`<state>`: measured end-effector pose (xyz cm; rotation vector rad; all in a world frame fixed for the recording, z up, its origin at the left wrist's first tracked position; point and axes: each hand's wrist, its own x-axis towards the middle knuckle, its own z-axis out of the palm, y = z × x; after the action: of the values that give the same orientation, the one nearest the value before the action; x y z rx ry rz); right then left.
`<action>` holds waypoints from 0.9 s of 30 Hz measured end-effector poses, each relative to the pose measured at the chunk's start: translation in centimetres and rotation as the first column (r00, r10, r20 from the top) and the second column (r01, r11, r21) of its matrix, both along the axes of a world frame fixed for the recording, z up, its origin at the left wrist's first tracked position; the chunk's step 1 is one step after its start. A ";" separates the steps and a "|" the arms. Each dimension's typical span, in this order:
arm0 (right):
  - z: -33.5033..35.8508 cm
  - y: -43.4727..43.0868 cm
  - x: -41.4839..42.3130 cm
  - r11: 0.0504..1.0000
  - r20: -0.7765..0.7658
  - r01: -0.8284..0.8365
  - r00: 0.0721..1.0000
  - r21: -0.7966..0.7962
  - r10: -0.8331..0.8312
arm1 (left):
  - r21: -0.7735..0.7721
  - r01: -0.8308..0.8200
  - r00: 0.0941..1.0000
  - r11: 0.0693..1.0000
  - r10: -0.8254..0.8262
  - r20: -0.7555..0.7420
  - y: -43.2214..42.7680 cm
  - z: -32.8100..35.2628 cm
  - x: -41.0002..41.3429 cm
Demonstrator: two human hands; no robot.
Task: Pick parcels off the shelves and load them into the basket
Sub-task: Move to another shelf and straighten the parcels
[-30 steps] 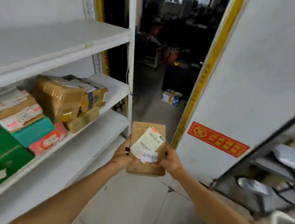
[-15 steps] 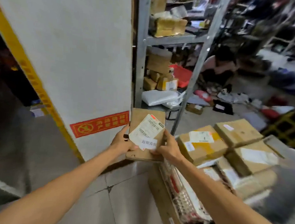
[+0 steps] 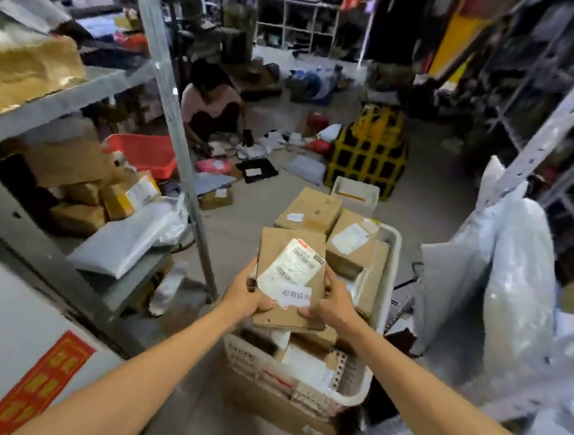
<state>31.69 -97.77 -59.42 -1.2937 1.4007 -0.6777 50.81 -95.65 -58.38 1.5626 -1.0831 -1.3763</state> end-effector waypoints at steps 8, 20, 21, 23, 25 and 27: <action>-3.2 0.8 -4.2 0.935 -0.101 0.332 0.942 0.122 -0.321 | 0.127 0.298 0.951 0.946 -0.305 0.042 -4.7 -3.9 -4.5; -10.1 -0.4 -7.1 0.874 -0.211 0.422 0.902 0.240 -0.377 | 0.274 0.352 0.926 0.895 -0.375 0.038 -6.7 -10.9 -9.0; -10.7 -0.8 -7.1 0.871 -0.207 0.425 0.901 0.248 -0.381 | 0.277 0.346 0.926 0.896 -0.373 0.051 -6.9 -11.5 -9.4; -12.0 -1.4 -7.2 0.861 -0.212 0.442 0.893 0.253 -0.396 | 0.282 0.340 0.926 0.897 -0.371 0.063 -7.3 -12.7 -10.1; -13.6 -1.9 -7.1 0.850 -0.198 0.455 0.889 0.265 -0.414 | 0.284 0.333 0.928 0.899 -0.366 0.070 -8.0 -13.9 -10.7; -15.1 -2.5 -6.9 0.823 -0.171 0.487 0.873 0.292 -0.456 | 0.277 0.328 0.927 0.903 -0.365 0.090 -8.8 -14.7 -11.0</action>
<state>24.82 -100.29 -74.53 -0.7203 1.8530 -0.6769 39.76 -104.49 -73.11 1.7310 -1.3644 -1.7243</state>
